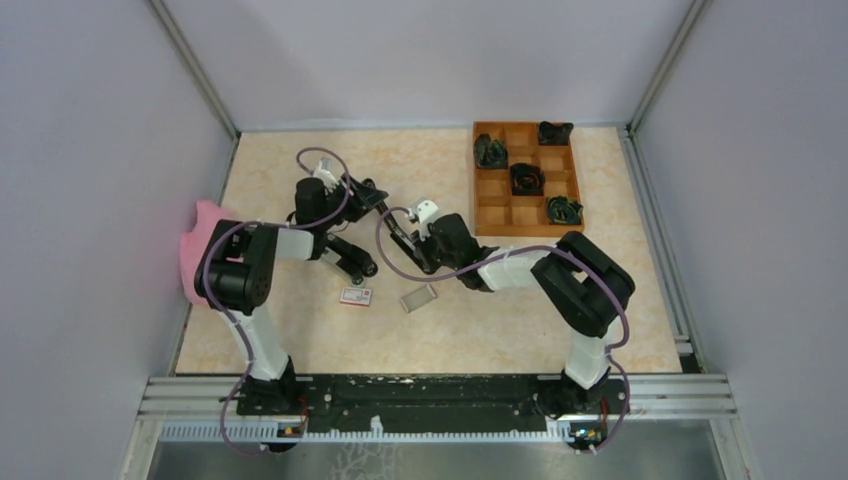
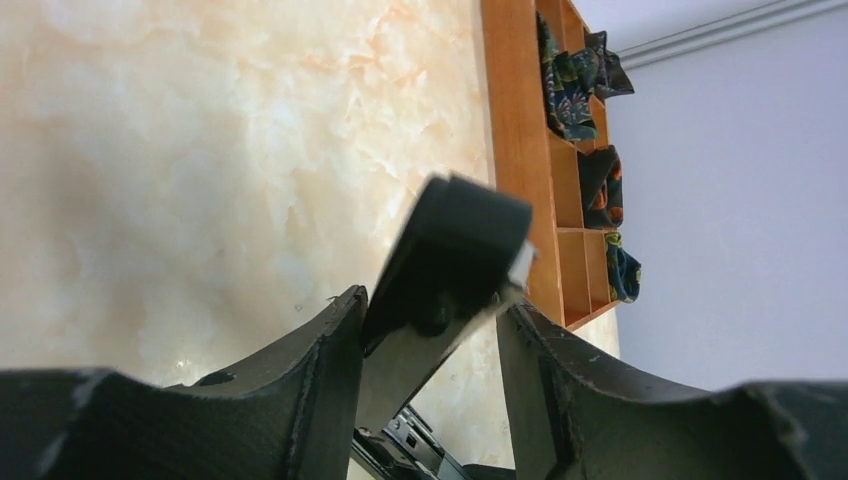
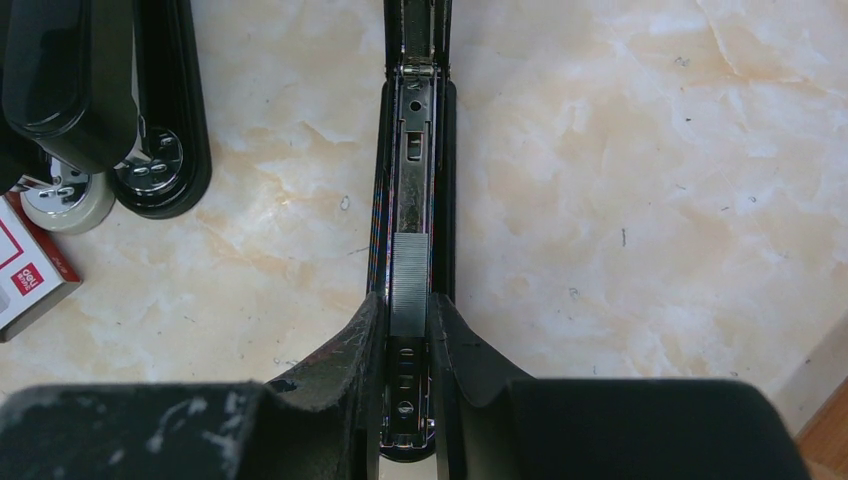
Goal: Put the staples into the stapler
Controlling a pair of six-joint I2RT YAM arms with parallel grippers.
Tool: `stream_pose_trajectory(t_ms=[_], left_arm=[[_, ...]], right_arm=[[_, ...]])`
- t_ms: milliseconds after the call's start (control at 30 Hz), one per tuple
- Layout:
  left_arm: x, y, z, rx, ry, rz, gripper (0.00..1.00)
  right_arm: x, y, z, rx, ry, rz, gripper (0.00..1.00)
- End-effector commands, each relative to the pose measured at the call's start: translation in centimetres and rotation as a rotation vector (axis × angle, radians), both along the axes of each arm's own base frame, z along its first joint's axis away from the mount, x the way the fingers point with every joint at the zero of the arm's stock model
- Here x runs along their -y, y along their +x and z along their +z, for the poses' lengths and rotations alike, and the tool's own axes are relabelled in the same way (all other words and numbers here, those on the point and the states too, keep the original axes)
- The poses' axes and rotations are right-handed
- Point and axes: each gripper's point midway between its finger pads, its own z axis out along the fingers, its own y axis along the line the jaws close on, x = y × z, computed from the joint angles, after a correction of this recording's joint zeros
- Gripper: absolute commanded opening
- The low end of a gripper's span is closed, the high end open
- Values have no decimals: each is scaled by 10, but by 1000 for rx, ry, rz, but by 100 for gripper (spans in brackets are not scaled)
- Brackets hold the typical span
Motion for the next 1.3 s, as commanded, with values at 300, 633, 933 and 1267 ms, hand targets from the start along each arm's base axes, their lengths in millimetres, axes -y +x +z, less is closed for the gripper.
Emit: stream_pose_trajectory(t_ms=[300,633,933,1267], left_arm=[[-5,-8,41,256,263,6,53],[13,-36,50,375,574,15,57],[25,-57,39,409,739,-1,62],[38,-74,33,454,840,-45,69]], right_arm=[[-22,-5,-2,24,12,88,8],[-37,0,1,65,63,123,8],[-43,0,-3,88,103,147,9],[-44,0,-4,100,117,146,9]])
